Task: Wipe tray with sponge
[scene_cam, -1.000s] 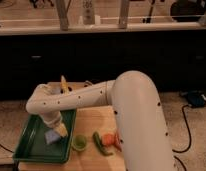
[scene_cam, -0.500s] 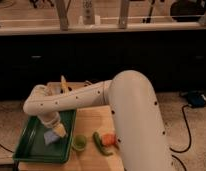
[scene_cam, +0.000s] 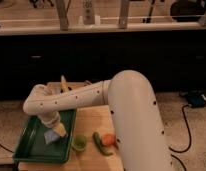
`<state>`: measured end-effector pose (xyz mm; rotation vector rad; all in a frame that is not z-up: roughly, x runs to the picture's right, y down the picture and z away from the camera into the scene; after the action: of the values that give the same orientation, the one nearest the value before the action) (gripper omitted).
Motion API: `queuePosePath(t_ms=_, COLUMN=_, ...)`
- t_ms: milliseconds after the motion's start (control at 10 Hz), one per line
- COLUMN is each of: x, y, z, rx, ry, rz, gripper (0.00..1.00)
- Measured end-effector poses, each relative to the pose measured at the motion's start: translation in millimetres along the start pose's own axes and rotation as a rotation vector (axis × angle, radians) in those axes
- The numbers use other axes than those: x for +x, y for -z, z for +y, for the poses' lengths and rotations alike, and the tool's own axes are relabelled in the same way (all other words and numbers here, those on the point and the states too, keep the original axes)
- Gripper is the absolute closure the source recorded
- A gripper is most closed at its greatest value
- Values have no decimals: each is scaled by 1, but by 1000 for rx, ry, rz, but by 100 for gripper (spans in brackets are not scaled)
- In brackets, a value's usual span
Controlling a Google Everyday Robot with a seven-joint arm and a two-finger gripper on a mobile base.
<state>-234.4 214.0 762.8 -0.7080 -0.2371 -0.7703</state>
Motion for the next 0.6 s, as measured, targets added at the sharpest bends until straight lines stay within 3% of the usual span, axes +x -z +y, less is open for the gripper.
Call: queuePosePath(t_ms=600, x=4, y=0, z=-1, rx=-2, ry=-16, rz=11, gripper=98)
